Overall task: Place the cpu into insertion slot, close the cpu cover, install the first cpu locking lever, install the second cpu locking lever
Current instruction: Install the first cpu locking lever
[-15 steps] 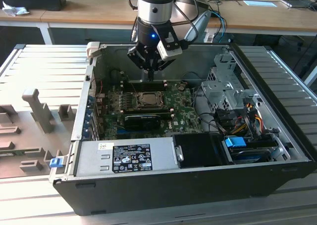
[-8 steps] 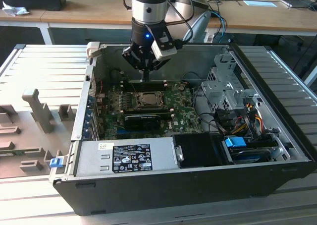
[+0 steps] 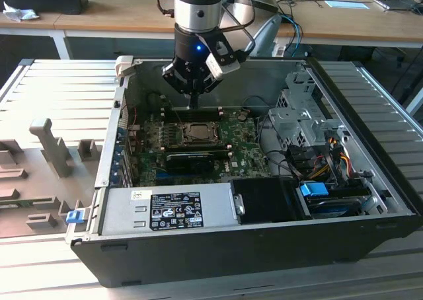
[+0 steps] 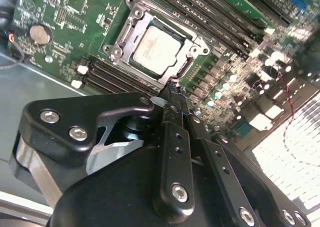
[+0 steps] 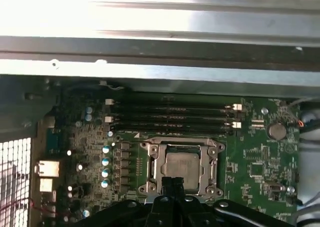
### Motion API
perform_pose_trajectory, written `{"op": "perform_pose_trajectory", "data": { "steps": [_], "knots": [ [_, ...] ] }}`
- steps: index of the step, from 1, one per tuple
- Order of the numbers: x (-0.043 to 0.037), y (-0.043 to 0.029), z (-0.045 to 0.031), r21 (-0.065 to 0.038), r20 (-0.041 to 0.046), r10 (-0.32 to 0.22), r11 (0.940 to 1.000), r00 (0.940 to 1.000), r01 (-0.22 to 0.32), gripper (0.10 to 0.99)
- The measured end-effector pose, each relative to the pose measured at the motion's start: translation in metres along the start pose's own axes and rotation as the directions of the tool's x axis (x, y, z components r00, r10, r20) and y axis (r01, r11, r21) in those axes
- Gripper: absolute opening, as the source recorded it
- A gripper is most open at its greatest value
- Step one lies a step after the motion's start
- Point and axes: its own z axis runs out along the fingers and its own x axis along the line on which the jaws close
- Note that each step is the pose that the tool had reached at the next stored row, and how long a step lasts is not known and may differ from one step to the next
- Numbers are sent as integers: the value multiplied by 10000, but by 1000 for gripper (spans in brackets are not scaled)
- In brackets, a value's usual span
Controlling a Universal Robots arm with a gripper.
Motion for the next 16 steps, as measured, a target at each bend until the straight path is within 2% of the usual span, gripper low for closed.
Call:
{"op": "perform_pose_trajectory", "data": {
  "steps": [4,6,10,12,16],
  "knots": [
    [74,4,1,-1,-1,-70,10000,10000,70,106],
    [160,8,2,-1,4,-111,9999,9999,111,106],
    [240,11,8,-24,62,-130,9999,9999,130,106],
    [357,17,21,-97,128,-131,9999,9998,133,106],
    [513,23,50,-193,169,-140,9997,9998,143,106]
  ]
}}
